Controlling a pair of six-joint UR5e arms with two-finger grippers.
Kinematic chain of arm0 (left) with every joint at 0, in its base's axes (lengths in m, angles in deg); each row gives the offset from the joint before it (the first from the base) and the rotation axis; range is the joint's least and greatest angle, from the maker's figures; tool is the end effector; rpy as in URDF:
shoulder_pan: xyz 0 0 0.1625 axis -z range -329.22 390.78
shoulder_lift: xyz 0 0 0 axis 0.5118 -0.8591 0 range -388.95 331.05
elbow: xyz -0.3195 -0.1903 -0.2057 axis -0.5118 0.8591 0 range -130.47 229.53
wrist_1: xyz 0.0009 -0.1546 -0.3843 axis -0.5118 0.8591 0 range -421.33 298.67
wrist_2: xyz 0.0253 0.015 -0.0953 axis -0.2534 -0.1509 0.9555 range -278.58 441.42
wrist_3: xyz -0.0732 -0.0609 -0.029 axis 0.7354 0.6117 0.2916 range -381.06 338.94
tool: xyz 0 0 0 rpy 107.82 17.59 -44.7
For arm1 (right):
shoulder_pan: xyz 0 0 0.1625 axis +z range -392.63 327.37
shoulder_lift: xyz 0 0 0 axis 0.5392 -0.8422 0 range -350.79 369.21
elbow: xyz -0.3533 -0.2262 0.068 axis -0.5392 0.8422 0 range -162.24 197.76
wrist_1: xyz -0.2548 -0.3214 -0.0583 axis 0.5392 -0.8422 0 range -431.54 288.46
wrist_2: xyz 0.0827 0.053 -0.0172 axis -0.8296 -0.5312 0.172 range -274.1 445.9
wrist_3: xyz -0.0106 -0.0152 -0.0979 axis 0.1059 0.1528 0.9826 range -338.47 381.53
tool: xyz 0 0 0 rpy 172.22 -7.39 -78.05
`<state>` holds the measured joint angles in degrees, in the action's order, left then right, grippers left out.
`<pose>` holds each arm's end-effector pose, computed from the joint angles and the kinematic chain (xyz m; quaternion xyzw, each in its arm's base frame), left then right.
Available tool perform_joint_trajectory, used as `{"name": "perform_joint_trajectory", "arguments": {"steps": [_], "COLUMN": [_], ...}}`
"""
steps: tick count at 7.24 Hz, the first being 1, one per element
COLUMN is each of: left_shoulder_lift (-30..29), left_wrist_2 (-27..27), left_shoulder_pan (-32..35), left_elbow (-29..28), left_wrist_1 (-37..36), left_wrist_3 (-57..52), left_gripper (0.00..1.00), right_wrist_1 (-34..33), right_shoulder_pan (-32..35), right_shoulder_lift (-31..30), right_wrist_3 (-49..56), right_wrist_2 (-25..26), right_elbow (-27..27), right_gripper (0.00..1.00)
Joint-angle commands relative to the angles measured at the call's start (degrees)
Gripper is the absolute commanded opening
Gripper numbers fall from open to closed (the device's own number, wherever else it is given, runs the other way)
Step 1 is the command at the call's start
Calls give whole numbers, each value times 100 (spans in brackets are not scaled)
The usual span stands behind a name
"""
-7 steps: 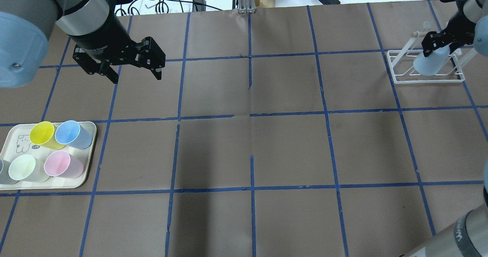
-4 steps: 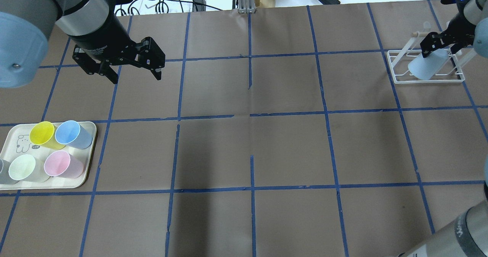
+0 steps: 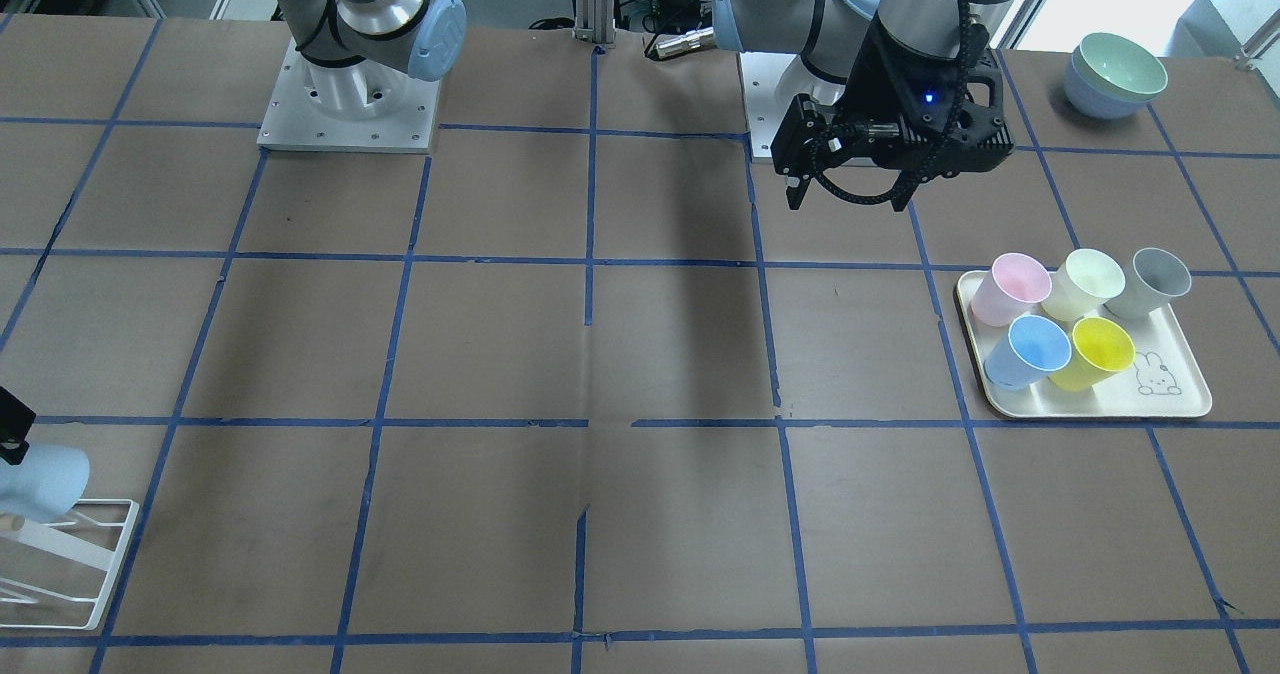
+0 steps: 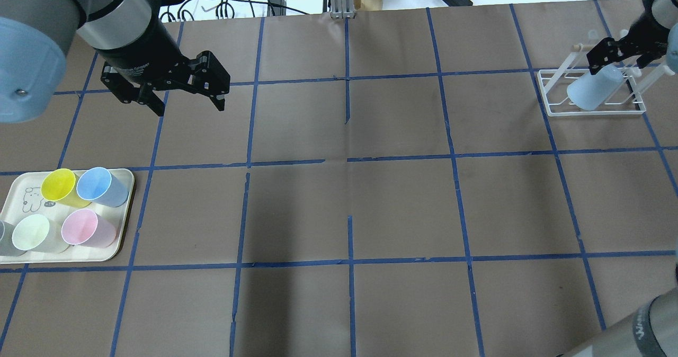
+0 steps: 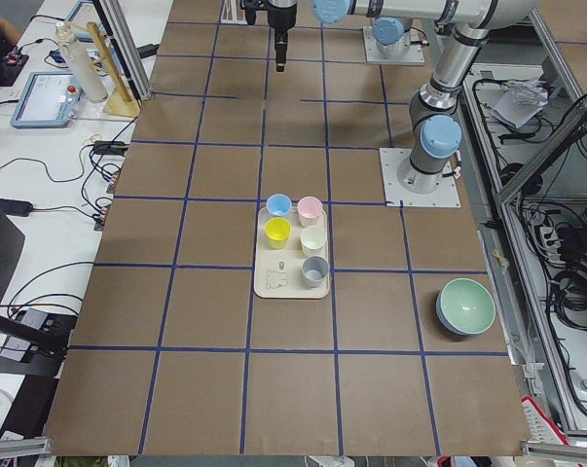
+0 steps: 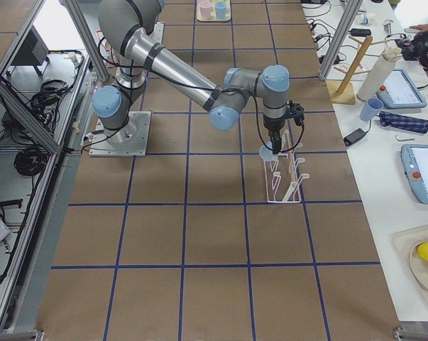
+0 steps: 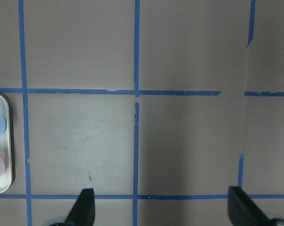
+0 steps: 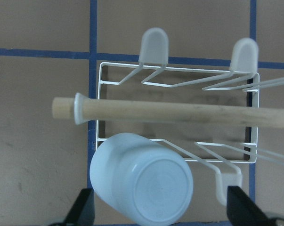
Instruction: Transfer IKEA cup to right arm and place on rack
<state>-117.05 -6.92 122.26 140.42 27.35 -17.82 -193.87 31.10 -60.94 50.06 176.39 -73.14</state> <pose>-0.1486 -0.4781 0.4988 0.0150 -0.9996 0.0198 0.0153 -0.1596 -0.6224 0.3457 0.0191 -0.9947 0.0875 0.0501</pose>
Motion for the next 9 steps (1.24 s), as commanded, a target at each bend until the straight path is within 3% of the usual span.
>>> {"name": "perform_joint_trajectory", "arguments": {"steps": [1, 5, 9], "left_shoulder_lift": [3, -6, -14], "left_wrist_2": [-7, -7, -16], "left_shoulder_pan": [-7, -16, -16], "left_elbow": [-1, -36, -54], "left_wrist_1": [-26, -79, -79], "left_wrist_3": [36, 36, 36], "left_gripper": [100, 100, 100], "right_wrist_1": [890, 2895, 3258], "right_shoulder_pan": [25, 471, 2209], "right_shoulder_lift": [-619, -1736, -2133], "right_wrist_3": [-57, -751, -2321], "right_wrist_2": [20, -15, 29], "right_elbow": [2, -7, -42], "right_gripper": [100, 100, 100]}}
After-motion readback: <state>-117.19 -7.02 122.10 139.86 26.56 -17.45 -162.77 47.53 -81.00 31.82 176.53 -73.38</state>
